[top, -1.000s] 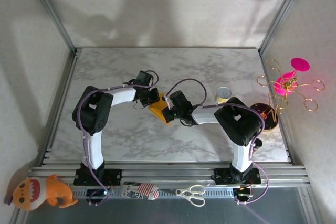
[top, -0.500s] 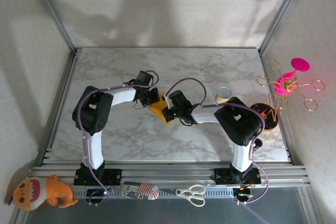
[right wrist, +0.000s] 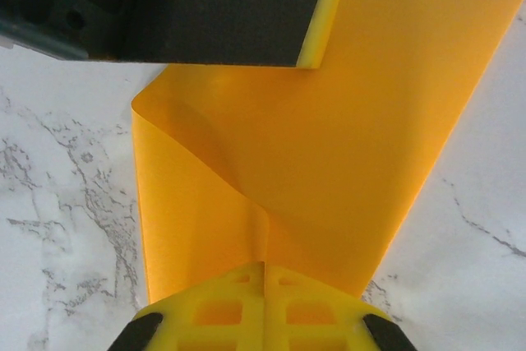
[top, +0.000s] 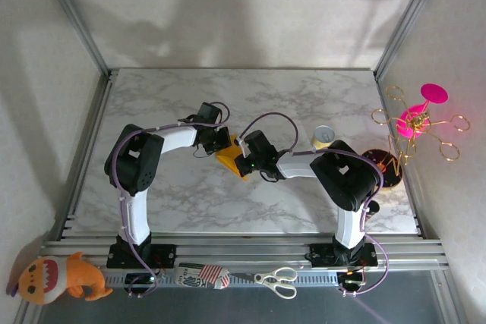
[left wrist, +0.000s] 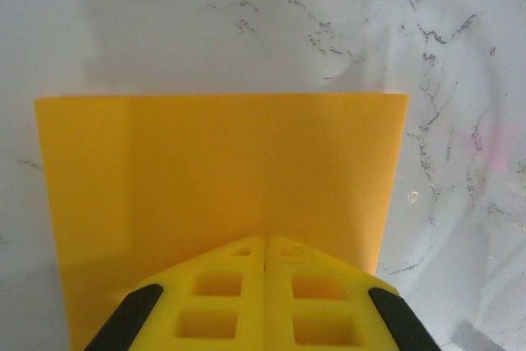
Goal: Fold a paper plane with a square sheet of paper (pick it up from the middle)
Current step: Third fold the triangle at the center of the table.
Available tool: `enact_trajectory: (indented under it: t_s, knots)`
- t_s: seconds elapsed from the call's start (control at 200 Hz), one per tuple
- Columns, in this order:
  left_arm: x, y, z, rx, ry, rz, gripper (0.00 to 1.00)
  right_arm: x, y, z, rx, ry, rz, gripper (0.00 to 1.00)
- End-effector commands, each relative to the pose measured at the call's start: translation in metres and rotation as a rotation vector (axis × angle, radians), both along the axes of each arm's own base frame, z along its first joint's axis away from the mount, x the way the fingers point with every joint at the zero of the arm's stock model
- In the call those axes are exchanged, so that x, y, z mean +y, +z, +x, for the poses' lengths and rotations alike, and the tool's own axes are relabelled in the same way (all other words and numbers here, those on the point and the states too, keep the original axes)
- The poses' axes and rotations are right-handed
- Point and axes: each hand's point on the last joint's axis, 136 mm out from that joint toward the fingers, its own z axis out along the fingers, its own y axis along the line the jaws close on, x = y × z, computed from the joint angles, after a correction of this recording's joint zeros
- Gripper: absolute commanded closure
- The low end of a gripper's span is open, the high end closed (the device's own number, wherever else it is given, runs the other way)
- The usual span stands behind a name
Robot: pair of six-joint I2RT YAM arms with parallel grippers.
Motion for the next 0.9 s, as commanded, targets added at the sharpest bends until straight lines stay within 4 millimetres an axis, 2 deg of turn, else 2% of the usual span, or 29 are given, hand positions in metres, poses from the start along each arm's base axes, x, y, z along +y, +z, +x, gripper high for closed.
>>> enact_trajectory:
  t_s: [0.0,0.08,0.23,0.325,0.476,0.671,0.896]
  knots:
    - [0.006,-0.023,-0.019,0.084,-0.028,0.086,1.0,-0.007,-0.008,0.002,0.022,-0.03,-0.035,0.98]
    - [0.006,-0.001,-0.009,0.041,-0.014,0.073,1.0,-0.008,-0.014,-0.001,0.04,-0.029,-0.042,0.98]
    - [0.02,0.035,-0.002,-0.025,0.077,0.034,0.85,-0.009,-0.018,-0.003,0.057,-0.032,-0.044,0.98]
    - [0.029,0.045,-0.008,-0.035,0.129,0.001,0.81,-0.008,-0.019,-0.003,0.063,-0.029,-0.043,0.98]
    - [0.023,0.06,-0.021,-0.052,0.16,-0.106,0.79,-0.007,-0.018,-0.003,0.072,-0.028,-0.039,0.98]
    - [0.004,0.059,-0.046,-0.021,0.201,-0.29,0.83,-0.007,-0.02,-0.002,0.095,-0.037,-0.036,0.98]
    - [-0.006,0.051,-0.053,-0.017,0.23,-0.389,0.85,-0.007,-0.023,-0.001,0.129,-0.049,-0.026,0.97]
